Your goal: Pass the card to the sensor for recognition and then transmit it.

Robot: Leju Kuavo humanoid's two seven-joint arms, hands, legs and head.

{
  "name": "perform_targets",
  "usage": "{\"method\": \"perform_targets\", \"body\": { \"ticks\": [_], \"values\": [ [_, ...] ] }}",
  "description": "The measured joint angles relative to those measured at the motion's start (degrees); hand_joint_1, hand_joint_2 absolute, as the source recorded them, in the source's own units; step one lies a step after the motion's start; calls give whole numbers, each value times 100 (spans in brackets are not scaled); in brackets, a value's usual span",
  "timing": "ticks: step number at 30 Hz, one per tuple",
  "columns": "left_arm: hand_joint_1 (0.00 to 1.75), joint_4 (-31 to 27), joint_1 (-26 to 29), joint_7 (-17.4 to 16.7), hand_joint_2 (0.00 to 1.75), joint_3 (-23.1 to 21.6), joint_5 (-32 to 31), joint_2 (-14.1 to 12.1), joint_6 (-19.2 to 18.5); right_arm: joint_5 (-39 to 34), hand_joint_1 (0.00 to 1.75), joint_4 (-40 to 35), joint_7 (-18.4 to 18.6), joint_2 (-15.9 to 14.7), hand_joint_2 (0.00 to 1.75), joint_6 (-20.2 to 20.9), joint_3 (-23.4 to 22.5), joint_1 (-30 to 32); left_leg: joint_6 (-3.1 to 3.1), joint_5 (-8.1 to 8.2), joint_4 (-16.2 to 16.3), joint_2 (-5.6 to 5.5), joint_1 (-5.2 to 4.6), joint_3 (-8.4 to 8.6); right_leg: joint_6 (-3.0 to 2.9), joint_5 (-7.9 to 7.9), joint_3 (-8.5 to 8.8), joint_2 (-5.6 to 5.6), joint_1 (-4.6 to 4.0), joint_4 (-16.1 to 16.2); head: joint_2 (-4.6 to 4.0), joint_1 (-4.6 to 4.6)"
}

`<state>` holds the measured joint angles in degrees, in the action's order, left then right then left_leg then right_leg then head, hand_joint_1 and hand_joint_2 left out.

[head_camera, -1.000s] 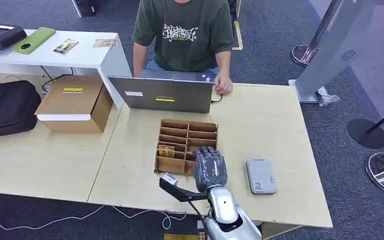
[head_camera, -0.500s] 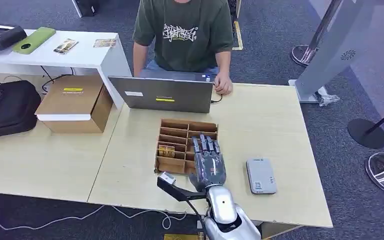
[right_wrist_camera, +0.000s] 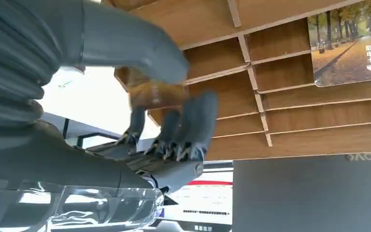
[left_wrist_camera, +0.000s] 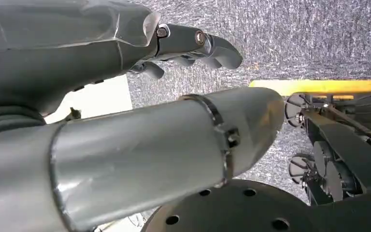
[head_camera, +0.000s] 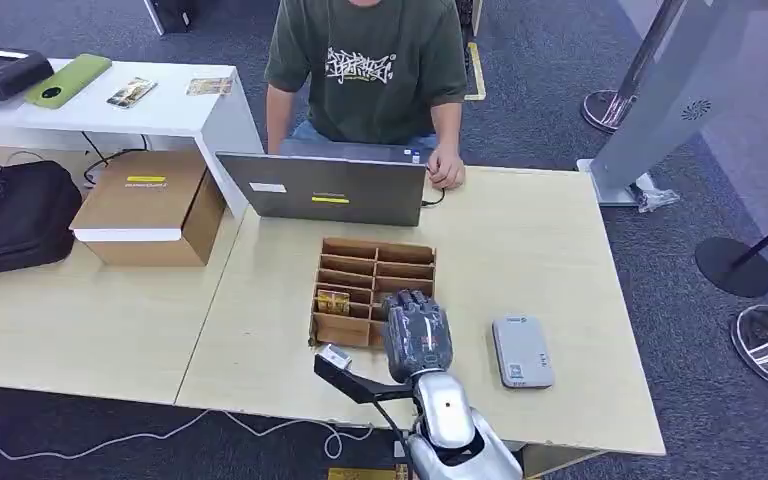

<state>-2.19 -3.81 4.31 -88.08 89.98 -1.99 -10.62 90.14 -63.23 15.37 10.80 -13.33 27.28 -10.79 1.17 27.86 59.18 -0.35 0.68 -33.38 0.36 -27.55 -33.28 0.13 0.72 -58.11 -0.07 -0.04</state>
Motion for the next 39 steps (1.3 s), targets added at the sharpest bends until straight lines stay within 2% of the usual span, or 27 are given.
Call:
{"method": "perform_targets", "body": {
  "ticks": [12,13,14,15,16,39],
  "values": [
    [0,0,3,0,0,0,0,2,-11,0,173,-85,-61,-2,175,39,-7,42,0,0,0,0,0,0,0,0,0,0,0,0,0,0],
    [0,0,3,0,0,0,0,0,-13,0,155,-101,-74,-2,175,39,-9,58,0,0,0,0,0,0,0,0,0,0,0,0,0,0],
    [0,0,3,0,0,0,0,0,-15,0,113,-111,-90,-2,175,37,-11,67,0,0,0,0,0,0,0,0,0,0,0,0,0,0],
    [0,0,3,0,0,2,0,0,-13,-2,113,-116,-101,-2,175,37,-13,73,0,0,0,0,0,0,0,0,0,0,0,0,0,0],
    [0,0,2,0,0,0,0,0,-13,0,3,-127,-105,-2,175,39,-15,83,0,0,0,0,0,0,0,0,0,0,0,0,0,0],
    [0,0,3,-2,0,2,0,-2,2,-2,0,-136,-140,-2,175,4,-26,120,0,0,0,0,0,0,0,0,0,0,0,0,0,0]
  ]
}}
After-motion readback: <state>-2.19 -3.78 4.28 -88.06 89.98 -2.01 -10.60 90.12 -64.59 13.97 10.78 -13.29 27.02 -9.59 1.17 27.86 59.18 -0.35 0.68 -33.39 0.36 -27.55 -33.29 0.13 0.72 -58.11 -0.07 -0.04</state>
